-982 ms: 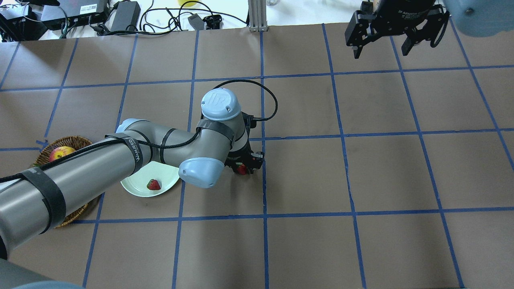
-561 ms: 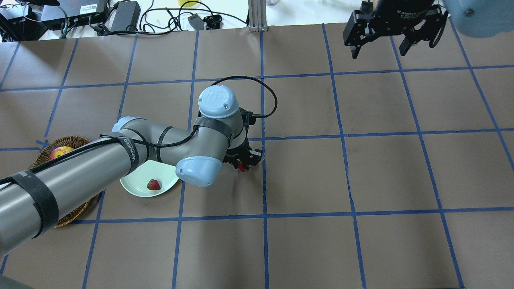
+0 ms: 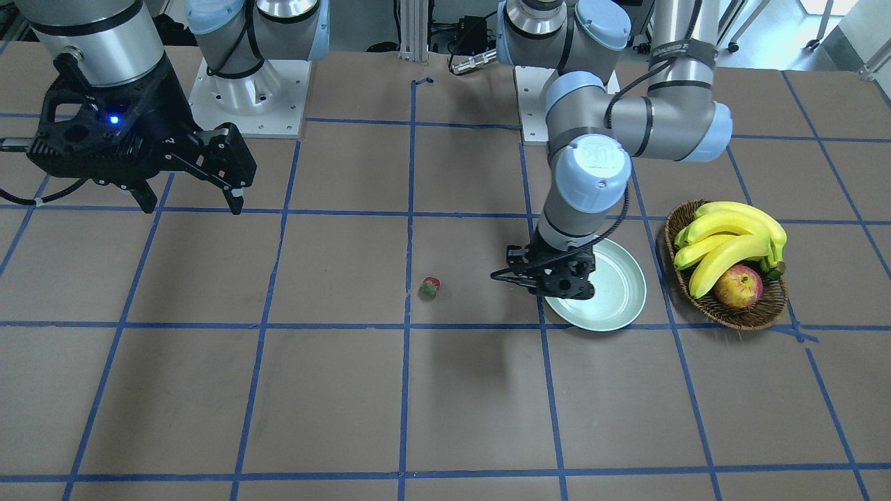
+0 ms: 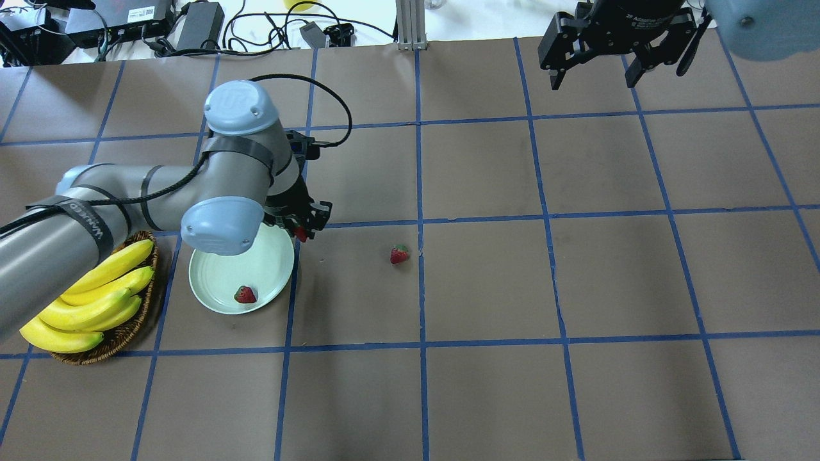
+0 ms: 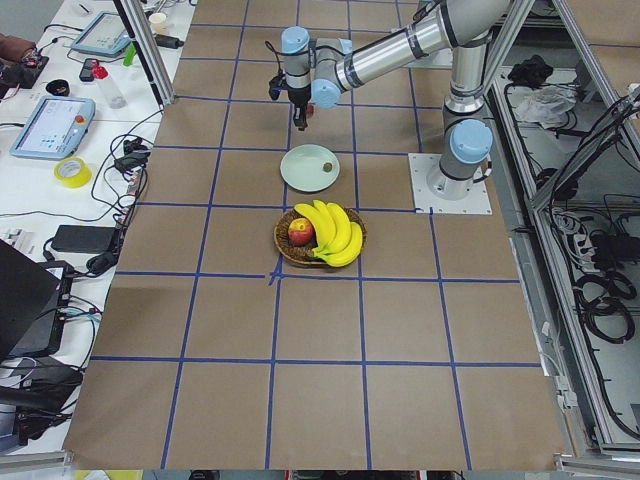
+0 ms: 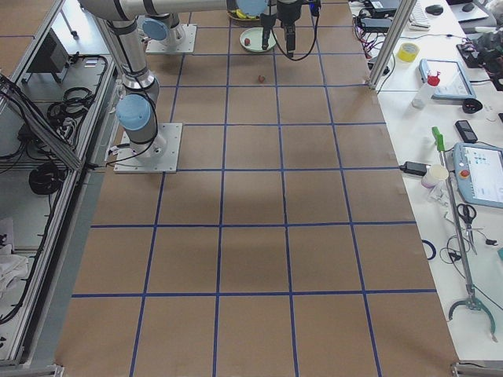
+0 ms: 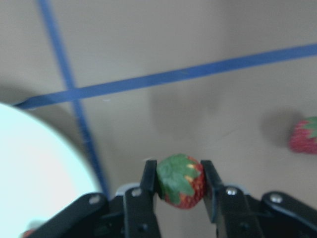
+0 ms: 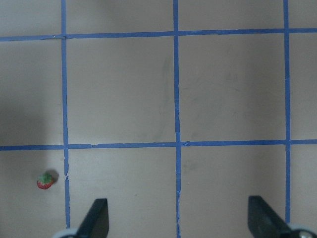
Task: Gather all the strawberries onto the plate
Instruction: 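Carry the strawberry over the plate and open the left gripper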
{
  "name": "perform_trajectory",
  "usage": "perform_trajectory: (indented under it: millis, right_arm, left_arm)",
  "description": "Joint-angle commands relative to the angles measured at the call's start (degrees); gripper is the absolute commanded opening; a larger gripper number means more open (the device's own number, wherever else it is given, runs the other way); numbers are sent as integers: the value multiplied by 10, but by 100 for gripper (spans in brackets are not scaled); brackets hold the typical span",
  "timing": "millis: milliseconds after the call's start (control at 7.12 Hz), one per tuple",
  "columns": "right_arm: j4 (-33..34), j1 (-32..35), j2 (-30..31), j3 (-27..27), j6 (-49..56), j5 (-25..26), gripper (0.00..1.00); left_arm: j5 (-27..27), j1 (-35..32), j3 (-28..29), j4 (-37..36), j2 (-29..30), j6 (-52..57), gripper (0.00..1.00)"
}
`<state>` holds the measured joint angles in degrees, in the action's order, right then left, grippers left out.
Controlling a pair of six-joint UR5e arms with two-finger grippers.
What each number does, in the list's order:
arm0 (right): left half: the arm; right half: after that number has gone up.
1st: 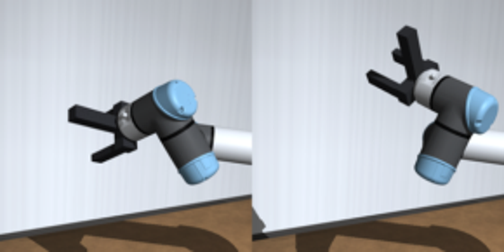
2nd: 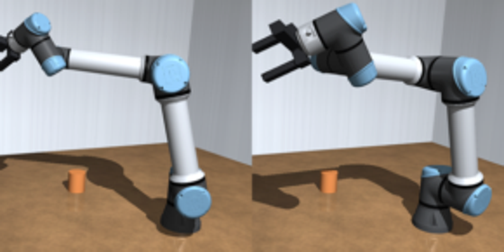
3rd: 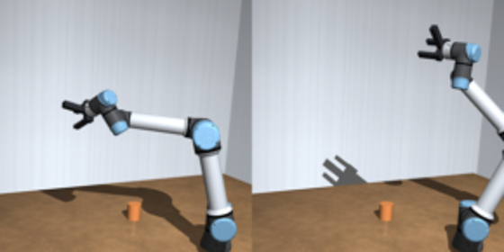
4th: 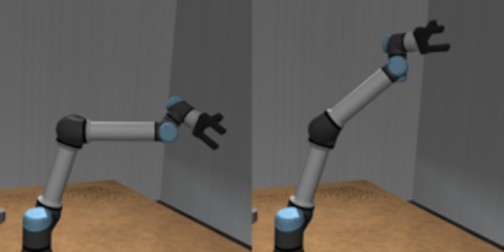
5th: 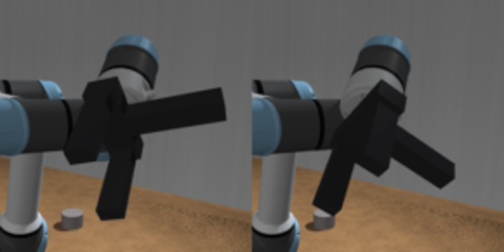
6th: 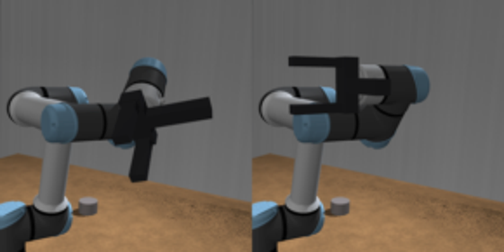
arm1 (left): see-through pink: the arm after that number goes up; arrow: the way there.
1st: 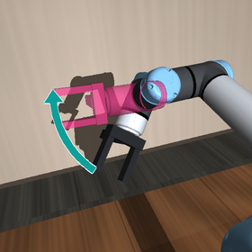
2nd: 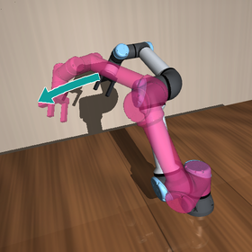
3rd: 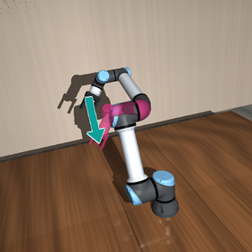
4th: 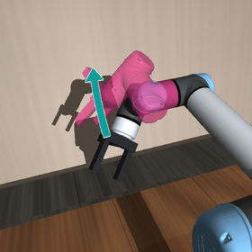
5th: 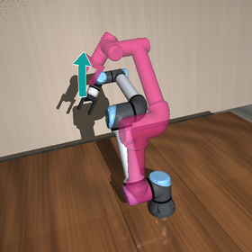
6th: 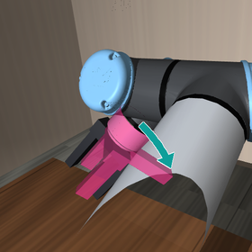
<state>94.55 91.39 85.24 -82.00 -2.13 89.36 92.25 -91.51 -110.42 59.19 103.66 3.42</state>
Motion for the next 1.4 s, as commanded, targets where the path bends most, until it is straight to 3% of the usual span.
perform_trajectory:
  millis: [0,140,281,421,702,842,1123,1263]
  right_arm:
    - [1,0,0,0,-1,0,100]
    - [1,0,0,0,0,1,100]
    - [1,0,0,0,0,0,100]
    - [1,0,0,0,0,1,100]
    - [0,0,0,0,0,1,100]
    - [0,0,0,0,0,0,100]
    - [1,1,2,-10,1,-6,100]
    - [1,1,5,-14,1,-7,100]
  left_arm:
    - [6,58,-10,8,12,39,1]
    - [6,64,-13,4,12,47,1]
    - [7,77,-15,9,12,46,8]
    - [6,78,-23,14,20,36,85]
    - [-5,73,-29,14,23,6,93]
    - [-78,44,-16,3,24,-91,93]
    - [-110,-84,51,4,32,-211,93]
    - [-108,-116,52,-36,51,-215,91]
